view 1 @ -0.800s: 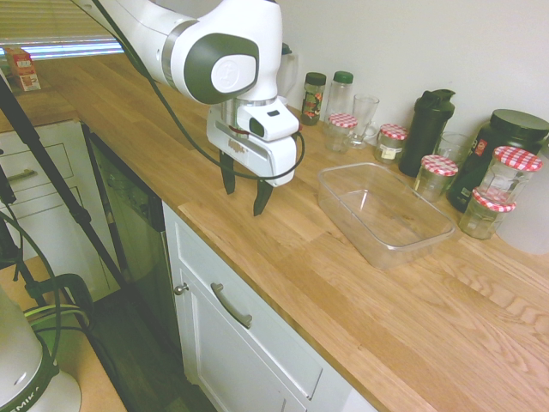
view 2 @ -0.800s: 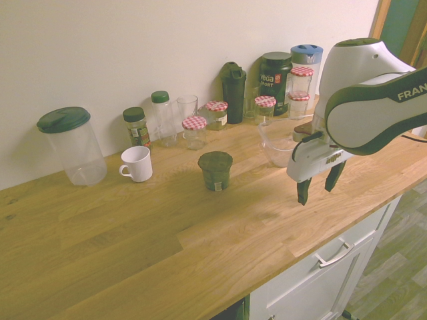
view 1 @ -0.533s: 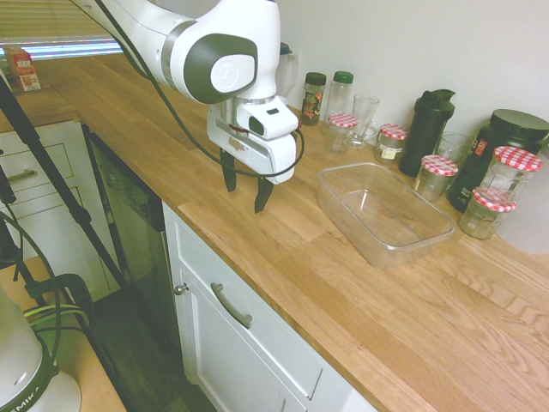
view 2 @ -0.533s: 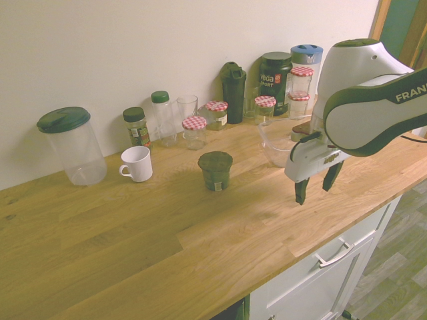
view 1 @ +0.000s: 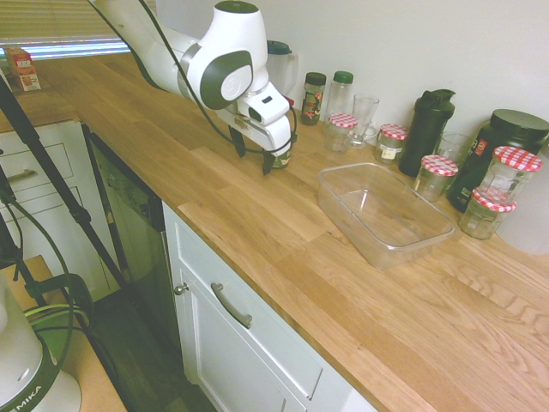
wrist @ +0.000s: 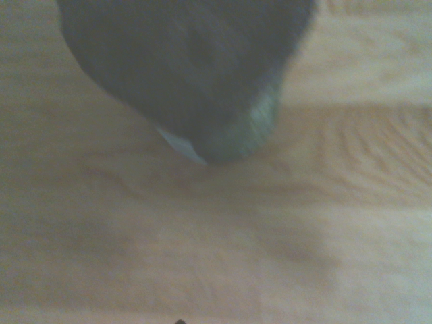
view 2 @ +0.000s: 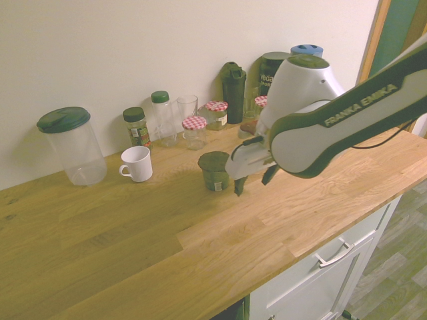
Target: Put the cereal into the container
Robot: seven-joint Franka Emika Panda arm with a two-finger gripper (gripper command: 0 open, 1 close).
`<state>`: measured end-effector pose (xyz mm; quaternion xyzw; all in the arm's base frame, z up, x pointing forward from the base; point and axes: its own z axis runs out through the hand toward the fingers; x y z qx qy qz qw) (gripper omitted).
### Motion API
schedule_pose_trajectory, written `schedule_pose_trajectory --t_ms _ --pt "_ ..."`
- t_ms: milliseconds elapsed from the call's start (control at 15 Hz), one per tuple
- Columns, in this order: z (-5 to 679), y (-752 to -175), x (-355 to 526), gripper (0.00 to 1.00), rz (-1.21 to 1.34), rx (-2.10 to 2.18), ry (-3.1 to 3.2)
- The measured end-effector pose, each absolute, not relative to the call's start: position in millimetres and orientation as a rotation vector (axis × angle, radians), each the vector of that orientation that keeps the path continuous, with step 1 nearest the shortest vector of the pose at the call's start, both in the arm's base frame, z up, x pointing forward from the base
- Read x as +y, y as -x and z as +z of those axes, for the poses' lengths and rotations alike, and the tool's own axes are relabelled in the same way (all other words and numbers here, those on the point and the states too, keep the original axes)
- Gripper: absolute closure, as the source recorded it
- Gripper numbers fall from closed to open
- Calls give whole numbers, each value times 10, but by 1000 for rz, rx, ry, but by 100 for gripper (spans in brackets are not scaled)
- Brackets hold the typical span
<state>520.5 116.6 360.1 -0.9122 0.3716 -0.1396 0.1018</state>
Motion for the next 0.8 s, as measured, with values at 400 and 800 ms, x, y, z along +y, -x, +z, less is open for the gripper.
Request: schedule_pose_trajectory --t_ms 400,800 --pt "3417 -5752 1451 0 -499 1038 2704" --pt "3310 -5868 1357 100 -570 1044 2678"
